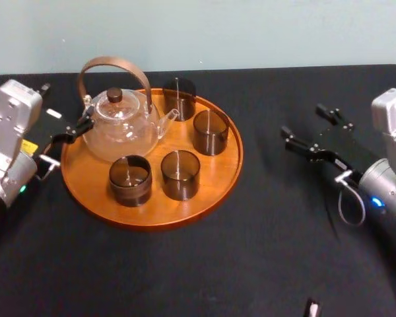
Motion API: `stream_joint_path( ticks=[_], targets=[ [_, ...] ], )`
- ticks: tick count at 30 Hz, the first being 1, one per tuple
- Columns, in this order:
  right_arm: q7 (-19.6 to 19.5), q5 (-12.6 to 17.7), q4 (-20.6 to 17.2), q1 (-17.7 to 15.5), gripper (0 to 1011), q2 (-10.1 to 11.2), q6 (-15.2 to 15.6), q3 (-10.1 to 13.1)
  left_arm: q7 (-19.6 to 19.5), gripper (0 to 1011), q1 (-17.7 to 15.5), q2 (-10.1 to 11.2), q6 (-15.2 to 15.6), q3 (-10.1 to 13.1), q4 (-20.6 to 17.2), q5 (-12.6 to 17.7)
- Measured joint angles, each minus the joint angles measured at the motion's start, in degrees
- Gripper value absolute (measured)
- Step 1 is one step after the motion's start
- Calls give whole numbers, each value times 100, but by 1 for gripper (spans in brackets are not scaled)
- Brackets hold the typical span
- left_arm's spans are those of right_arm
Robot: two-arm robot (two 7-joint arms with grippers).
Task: Pick up the glass from the table and place it on the tray.
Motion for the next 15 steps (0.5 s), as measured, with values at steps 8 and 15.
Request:
stream_joint_path(
  ticks=[8,15],
  targets=[
    [-189,-53,-139,-187,1002,-6,-8,297,0,1001,0,0,0,0,0,0],
    [-210,-95,-138,-239,1002,-68,-23,431,0,1001,0,0,0,0,0,0]
  ],
)
